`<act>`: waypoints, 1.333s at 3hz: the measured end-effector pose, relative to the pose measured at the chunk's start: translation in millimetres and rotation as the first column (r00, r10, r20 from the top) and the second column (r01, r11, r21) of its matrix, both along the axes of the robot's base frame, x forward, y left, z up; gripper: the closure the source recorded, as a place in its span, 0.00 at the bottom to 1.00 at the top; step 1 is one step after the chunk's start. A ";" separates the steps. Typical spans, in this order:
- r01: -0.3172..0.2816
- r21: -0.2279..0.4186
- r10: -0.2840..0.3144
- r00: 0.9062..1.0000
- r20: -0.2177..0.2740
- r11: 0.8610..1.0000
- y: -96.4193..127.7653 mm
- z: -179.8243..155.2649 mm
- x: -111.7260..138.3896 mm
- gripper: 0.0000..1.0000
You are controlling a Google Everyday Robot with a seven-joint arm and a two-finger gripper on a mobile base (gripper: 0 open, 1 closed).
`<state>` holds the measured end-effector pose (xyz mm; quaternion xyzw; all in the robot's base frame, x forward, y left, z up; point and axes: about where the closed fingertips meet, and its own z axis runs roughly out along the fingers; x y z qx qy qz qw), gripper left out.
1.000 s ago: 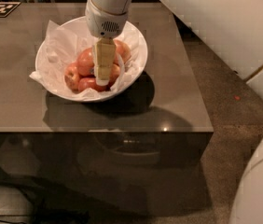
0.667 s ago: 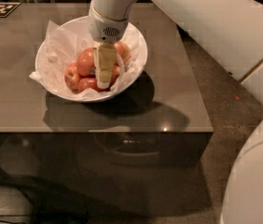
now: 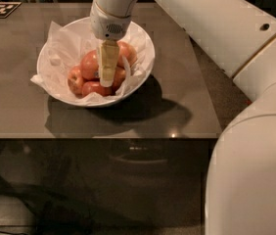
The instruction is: Pick apple from white bowl
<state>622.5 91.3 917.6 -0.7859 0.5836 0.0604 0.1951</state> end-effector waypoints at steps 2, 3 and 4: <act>-0.010 0.050 0.012 0.999 -0.030 0.999 18.3 -22.2 -6.6 0.00; -0.020 0.062 0.022 0.999 -0.042 0.998 25.5 -29.6 -10.5 0.00; -0.020 0.062 0.022 0.999 -0.043 0.998 25.5 -29.6 -10.5 0.19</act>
Offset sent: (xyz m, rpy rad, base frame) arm -0.0112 0.0276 -0.0321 0.0763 0.0497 0.0176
